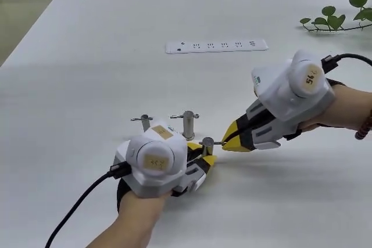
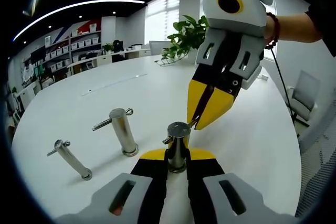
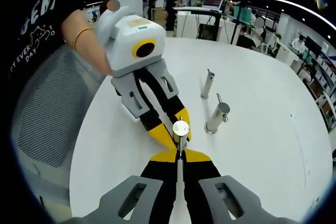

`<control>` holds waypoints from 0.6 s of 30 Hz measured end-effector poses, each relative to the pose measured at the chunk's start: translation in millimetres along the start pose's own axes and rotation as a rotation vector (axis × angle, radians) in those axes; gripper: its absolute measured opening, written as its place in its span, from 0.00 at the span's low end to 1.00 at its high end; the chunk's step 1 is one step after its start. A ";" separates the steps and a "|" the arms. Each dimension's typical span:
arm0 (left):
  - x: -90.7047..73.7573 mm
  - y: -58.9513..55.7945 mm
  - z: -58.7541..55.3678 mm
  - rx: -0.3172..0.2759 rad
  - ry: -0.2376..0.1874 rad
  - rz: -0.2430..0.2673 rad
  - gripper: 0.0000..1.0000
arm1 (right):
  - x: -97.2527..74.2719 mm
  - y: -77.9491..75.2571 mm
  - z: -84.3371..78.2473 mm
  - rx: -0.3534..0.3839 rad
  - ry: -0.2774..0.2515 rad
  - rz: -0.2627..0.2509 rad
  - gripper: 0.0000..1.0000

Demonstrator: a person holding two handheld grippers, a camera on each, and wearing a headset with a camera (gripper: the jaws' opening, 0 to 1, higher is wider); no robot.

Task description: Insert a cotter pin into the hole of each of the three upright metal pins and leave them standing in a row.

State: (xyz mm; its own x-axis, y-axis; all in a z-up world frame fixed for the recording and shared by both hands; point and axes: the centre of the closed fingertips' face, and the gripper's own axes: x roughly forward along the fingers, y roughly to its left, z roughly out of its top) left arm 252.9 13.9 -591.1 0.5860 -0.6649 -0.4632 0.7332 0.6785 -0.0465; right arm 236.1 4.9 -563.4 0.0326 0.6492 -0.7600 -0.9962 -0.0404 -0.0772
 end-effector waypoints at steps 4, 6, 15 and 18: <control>0.7 0.2 -0.1 -0.002 -0.003 0.000 0.10 | 2.0 -0.3 2.4 -0.009 0.000 0.000 0.00; 1.1 0.4 -0.3 -0.003 -0.002 0.000 0.10 | 2.5 -0.6 3.2 -0.009 0.000 0.000 0.00; 1.1 0.3 -0.7 -0.001 -0.003 0.002 0.10 | 3.0 -1.7 3.9 0.031 0.001 -0.010 0.04; 1.3 0.3 -0.7 0.000 -0.003 0.003 0.10 | -1.3 -2.1 3.1 0.051 -0.003 -0.015 0.08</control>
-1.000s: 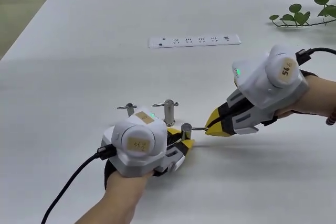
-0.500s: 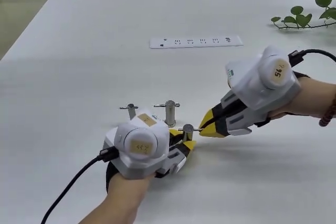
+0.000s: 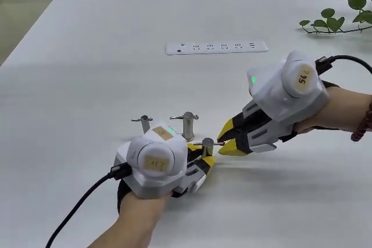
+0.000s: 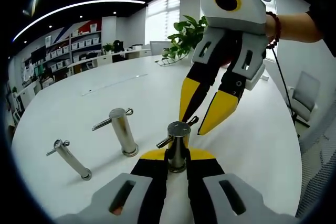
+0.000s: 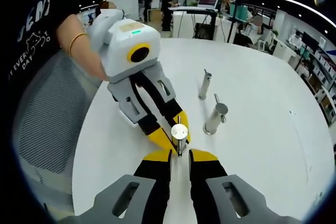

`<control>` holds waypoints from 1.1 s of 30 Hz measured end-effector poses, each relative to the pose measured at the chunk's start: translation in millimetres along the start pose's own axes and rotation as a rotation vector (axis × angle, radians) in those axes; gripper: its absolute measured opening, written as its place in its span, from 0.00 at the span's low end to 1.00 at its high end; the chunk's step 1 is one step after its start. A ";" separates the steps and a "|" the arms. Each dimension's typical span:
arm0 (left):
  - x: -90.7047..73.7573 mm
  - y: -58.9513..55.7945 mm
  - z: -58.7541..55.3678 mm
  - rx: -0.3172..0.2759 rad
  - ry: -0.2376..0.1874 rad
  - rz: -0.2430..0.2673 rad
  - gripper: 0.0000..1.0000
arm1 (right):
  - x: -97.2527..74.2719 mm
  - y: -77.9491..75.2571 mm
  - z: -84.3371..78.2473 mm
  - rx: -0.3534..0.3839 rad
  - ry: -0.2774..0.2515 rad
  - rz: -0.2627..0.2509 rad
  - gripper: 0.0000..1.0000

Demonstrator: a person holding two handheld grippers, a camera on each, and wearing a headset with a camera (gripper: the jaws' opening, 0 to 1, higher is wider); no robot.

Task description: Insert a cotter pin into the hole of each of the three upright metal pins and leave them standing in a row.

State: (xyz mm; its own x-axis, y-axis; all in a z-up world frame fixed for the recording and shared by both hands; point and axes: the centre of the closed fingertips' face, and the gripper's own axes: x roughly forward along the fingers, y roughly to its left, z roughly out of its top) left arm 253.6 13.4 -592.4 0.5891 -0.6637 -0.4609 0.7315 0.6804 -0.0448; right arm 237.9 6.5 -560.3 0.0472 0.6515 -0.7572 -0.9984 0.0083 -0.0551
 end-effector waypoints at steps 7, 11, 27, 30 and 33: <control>0.1 0.2 -0.1 -0.006 0.001 0.003 0.10 | -5.0 1.2 -4.4 0.019 0.006 -0.006 0.03; 0.1 0.3 -0.1 -0.014 -0.001 0.003 0.10 | -3.7 2.4 -4.0 0.026 0.001 -0.001 0.00; 0.7 0.8 -0.7 -0.063 -0.016 0.008 0.11 | 1.8 1.5 1.4 0.035 -0.005 0.001 0.00; 0.7 0.6 -0.8 -0.067 -0.017 0.008 0.11 | 2.5 1.4 2.1 0.028 -0.005 0.000 0.00; 0.9 0.5 -0.9 -0.068 -0.016 0.008 0.11 | 3.5 1.4 3.0 0.029 -0.007 0.001 0.00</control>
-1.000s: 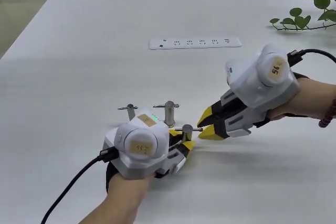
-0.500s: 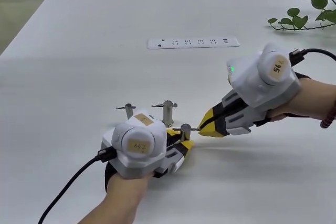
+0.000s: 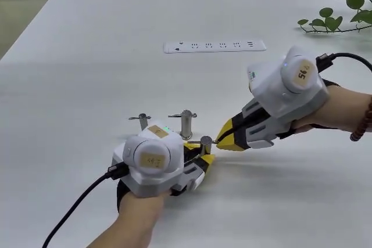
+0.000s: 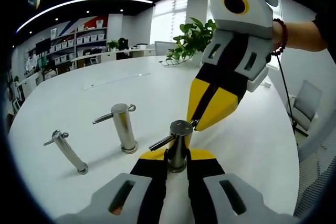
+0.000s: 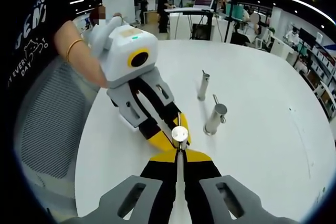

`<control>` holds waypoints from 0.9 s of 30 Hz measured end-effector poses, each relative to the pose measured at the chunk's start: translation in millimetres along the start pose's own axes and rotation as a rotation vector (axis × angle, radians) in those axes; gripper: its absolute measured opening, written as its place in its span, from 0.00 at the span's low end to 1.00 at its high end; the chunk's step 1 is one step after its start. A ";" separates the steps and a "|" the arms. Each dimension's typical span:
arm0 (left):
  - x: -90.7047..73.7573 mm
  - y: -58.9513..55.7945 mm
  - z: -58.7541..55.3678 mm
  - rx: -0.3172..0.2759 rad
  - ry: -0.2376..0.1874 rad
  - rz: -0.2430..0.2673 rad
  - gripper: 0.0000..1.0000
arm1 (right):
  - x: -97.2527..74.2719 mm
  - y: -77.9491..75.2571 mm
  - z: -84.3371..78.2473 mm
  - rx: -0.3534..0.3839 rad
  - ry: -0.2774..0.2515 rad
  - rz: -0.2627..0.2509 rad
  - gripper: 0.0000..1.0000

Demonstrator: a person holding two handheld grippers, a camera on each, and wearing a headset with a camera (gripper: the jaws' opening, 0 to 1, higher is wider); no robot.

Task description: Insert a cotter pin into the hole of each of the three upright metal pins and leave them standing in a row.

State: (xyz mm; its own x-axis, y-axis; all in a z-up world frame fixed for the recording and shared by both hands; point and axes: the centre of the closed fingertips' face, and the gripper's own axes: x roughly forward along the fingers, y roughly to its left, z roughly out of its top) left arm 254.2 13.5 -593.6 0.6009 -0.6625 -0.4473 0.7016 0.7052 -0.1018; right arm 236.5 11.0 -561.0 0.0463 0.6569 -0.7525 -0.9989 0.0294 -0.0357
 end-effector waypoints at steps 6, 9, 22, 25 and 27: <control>0.1 -0.1 -0.4 0.001 0.001 0.002 0.11 | 1.0 -0.1 0.9 -0.026 0.006 0.002 0.00; 0.2 -0.1 -0.6 0.001 0.001 0.003 0.11 | 1.1 -0.1 0.9 -0.031 0.005 0.001 0.00; -3.4 4.9 -10.5 -0.032 0.054 0.028 0.21 | 4.8 -1.4 -2.9 -0.047 0.007 -0.021 0.05; -9.8 9.2 -11.9 -0.039 0.059 0.043 0.28 | 5.5 -1.9 -0.7 -0.016 -0.016 -0.026 0.08; -13.8 9.5 -9.4 -0.047 0.047 0.039 0.30 | 6.7 -2.4 2.7 0.006 -0.034 -0.032 0.10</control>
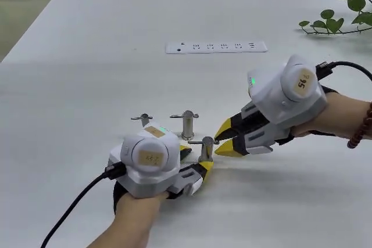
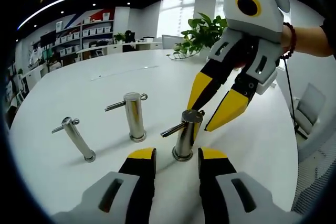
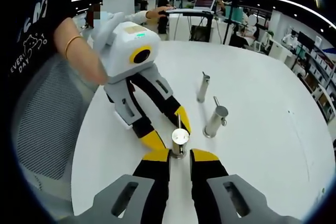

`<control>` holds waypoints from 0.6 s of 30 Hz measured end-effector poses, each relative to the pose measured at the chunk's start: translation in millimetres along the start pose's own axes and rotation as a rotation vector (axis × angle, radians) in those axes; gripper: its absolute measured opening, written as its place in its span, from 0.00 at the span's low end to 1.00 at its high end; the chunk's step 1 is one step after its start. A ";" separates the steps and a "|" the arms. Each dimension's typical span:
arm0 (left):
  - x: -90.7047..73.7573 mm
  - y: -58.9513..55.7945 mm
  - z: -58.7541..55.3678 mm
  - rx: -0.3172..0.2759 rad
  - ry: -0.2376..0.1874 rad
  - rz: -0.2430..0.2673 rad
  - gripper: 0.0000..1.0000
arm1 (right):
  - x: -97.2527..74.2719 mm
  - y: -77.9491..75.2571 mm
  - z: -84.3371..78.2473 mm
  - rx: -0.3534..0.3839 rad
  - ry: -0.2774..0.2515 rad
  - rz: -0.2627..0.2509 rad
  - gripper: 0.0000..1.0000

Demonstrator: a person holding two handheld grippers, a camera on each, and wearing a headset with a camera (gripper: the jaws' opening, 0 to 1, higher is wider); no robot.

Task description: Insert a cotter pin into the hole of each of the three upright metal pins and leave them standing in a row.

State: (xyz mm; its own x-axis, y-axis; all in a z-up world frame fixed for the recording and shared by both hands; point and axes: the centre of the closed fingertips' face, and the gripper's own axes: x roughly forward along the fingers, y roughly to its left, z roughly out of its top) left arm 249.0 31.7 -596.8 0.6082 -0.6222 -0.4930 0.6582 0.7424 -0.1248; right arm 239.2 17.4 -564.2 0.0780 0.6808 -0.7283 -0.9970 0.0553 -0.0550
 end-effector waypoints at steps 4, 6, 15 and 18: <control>-5.4 -1.5 4.1 0.007 -0.014 -0.009 0.35 | 3.7 -0.5 8.3 0.047 -0.035 -0.006 0.14; -7.6 -1.5 5.8 0.012 -0.020 -0.009 0.37 | 5.2 -0.5 10.3 0.055 -0.043 -0.008 0.15; -15.6 -1.9 11.8 0.007 -0.039 -0.020 0.45 | 17.5 -0.2 8.8 0.068 -0.033 -0.004 0.15; -17.7 -1.6 13.9 0.011 -0.045 -0.023 0.48 | 18.8 -2.3 6.8 0.076 -0.031 -0.003 0.12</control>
State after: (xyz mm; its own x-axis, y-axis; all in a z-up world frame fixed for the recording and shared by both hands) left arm 243.3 38.0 -575.9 0.6119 -0.6502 -0.4504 0.6771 0.7249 -0.1265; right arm 242.9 35.0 -573.1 0.0819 0.7031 -0.7063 -0.9937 0.1116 -0.0041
